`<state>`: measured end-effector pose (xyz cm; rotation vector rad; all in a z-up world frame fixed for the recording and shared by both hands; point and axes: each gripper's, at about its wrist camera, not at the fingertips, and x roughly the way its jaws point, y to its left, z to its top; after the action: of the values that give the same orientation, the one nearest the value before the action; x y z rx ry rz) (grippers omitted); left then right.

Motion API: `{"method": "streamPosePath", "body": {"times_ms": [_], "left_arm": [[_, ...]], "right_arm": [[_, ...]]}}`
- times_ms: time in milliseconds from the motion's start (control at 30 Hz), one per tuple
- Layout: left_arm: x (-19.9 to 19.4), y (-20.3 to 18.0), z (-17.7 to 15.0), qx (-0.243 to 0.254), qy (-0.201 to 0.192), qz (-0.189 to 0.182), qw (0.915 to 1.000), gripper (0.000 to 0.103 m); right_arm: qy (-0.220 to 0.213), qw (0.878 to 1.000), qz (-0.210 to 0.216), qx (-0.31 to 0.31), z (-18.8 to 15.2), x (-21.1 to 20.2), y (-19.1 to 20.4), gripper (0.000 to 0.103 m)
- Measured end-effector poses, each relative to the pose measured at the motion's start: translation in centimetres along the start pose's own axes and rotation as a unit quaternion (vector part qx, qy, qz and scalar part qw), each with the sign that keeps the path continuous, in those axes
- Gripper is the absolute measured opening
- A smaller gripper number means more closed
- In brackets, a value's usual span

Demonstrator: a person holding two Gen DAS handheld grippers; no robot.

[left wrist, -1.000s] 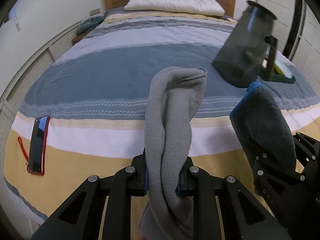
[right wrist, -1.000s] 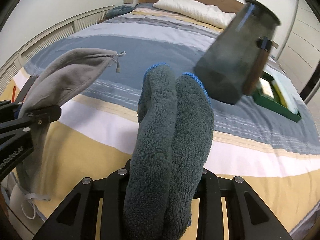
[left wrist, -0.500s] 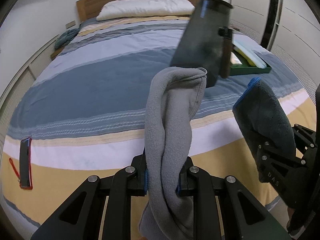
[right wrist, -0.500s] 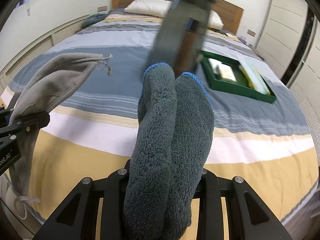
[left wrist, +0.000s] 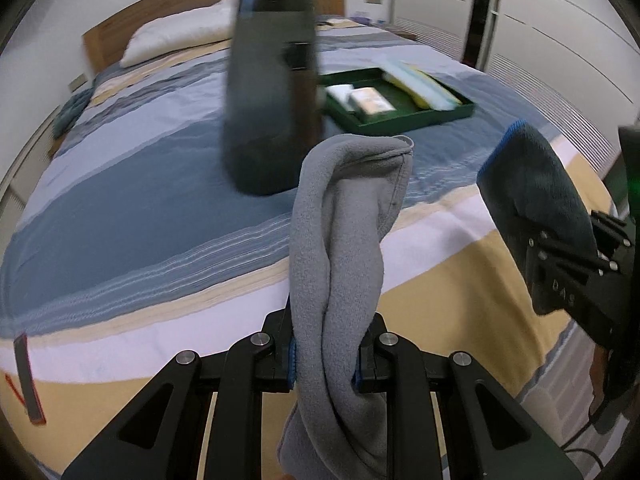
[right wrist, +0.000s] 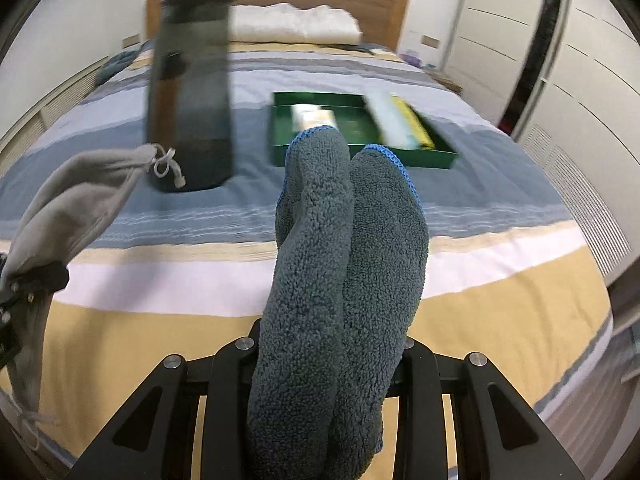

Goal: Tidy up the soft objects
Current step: 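Carry the grey sock and green mitt over the green tray with both tools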

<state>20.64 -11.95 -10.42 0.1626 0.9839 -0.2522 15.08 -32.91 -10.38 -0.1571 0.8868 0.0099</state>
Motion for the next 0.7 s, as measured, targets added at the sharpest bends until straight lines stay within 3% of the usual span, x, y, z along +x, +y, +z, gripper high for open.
{"method": "streamPosePath", "body": {"times_ms": [433, 700], "left_arm": [[3.5, -8.2, 3.9, 0.071, 0.043, -0.063, 0.9945, 0.016], [4.7, -10.4, 10.4, 0.056, 0.009, -0.063, 0.9964, 0.016]], "right_arm": [[0.015, 0.998, -0.046, 0.035, 1.3, 2.4, -6.9, 0.03], [-0.023, 0.998, -0.046, 0.026, 6.1, 4.8, -9.0, 0.03]]}}
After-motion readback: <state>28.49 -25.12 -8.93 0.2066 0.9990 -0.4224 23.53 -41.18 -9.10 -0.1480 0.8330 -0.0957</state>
